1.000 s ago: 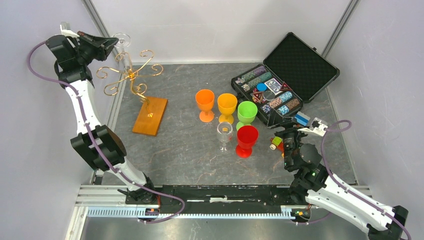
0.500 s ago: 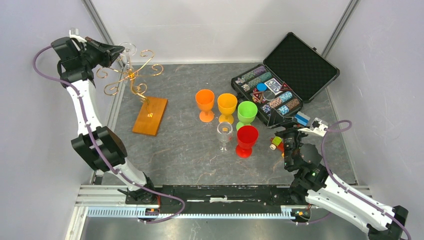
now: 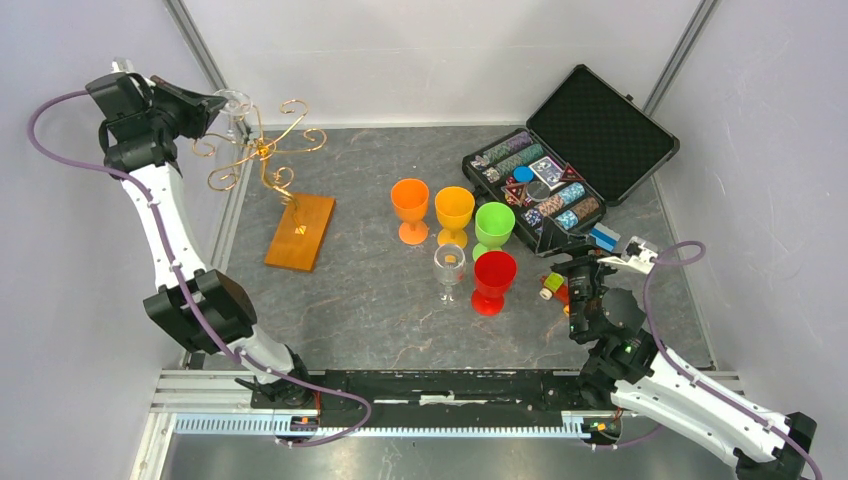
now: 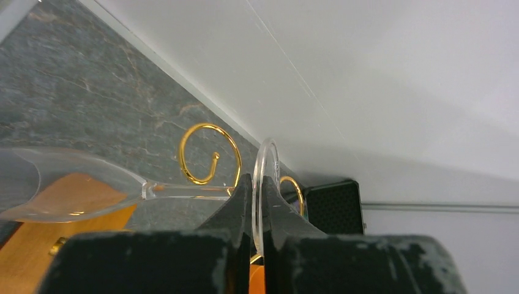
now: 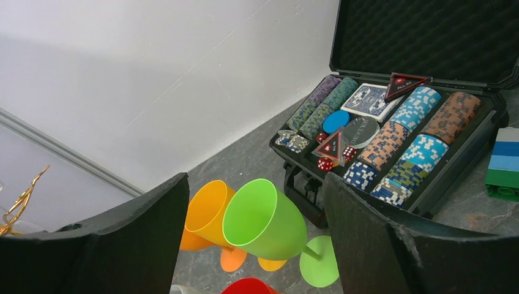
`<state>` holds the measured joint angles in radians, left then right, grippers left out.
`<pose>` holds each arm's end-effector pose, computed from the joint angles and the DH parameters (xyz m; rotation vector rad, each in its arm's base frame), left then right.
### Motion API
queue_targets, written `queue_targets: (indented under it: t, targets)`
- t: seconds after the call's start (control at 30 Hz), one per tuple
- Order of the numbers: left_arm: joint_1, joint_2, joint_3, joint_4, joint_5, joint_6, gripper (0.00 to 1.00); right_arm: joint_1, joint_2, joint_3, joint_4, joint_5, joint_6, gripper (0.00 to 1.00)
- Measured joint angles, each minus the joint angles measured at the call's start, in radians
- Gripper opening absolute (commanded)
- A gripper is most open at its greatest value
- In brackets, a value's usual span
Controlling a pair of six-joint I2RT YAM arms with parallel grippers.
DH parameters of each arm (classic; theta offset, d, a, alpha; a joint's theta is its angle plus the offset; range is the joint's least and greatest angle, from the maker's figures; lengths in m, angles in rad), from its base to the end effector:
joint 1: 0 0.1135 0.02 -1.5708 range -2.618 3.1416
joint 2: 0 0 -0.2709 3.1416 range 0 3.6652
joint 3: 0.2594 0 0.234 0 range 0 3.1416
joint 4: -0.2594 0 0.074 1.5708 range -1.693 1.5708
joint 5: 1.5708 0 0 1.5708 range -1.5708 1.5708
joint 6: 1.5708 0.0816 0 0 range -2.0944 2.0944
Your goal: Take the wine glass off the wine glass rack
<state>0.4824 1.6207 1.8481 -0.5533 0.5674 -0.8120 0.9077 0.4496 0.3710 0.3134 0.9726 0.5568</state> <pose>0.3531 0.1354 0.4478 -0.8172 1.7316 -0.7597 0.1288 0.0553 0.3012 0.5896 1.3387 0.5520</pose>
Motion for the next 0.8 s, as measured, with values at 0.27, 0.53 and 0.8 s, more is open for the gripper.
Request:
queue_targets:
  t: [0.27, 0.53, 0.8]
  targets:
    - [0.005, 0.0, 0.04, 0.013, -0.042, 0.03, 0.02, 0.0, -0.006, -0.001, 0.0, 0.007, -0.005, 0.84]
    - [0.005, 0.002, 0.042, 0.129, -0.006, 0.058, 0.02, 0.0, -0.006, -0.002, 0.0, 0.009, -0.005, 0.83]
    - [-0.013, -0.023, 0.004, 0.309, 0.077, 0.065, 0.02, 0.0, -0.003, -0.001, -0.001, 0.015, -0.004, 0.82]
